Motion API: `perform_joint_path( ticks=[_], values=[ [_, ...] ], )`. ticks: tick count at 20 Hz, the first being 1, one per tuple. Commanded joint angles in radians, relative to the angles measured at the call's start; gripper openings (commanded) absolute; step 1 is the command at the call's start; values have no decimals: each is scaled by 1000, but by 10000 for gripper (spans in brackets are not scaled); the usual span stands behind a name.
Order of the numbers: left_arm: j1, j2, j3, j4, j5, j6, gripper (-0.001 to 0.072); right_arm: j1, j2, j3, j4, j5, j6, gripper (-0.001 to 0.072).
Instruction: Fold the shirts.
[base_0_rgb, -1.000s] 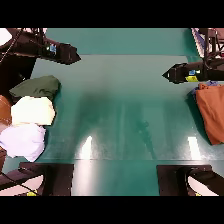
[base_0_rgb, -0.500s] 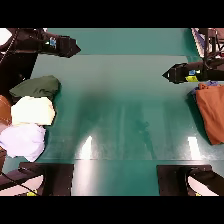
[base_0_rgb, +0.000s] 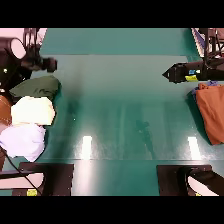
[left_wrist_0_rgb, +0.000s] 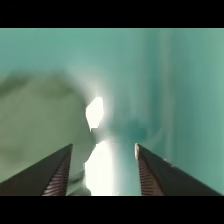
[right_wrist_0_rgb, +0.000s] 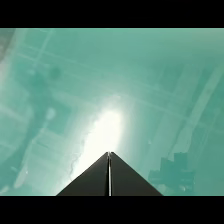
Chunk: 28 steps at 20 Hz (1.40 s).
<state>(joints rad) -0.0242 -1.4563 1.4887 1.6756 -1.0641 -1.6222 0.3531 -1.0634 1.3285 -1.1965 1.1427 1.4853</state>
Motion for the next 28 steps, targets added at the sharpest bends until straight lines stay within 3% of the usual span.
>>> perform_joint_path(
  ticks=[1,6,7,8,9,13,18,22,28],
  values=[
    [109,-97,-93,62,-11,-27,510,1,-1,0,0,-11,1,17],
    [161,-138,-98,59,11,-27,485,1,-1,0,0,-24,1,17],
    [161,-138,-93,61,5,-27,314,1,-2,0,0,-29,1,17],
    [161,-134,-88,60,3,-27,90,1,-2,0,0,-33,1,17],
    [161,-122,-82,60,1,-27,35,1,-1,0,0,-37,1,17],
    [161,0,40,51,-49,-17,25,0,0,36,-3,-44,1,17],
    [107,307,325,-86,-187,112,25,-18,1,225,-10,-61,0,17],
    [-122,458,383,-87,-245,108,24,-32,0,330,-11,-64,-1,17],
    [-515,323,267,-91,-315,58,26,-32,2,373,-10,-45,-1,17]
  ],
)
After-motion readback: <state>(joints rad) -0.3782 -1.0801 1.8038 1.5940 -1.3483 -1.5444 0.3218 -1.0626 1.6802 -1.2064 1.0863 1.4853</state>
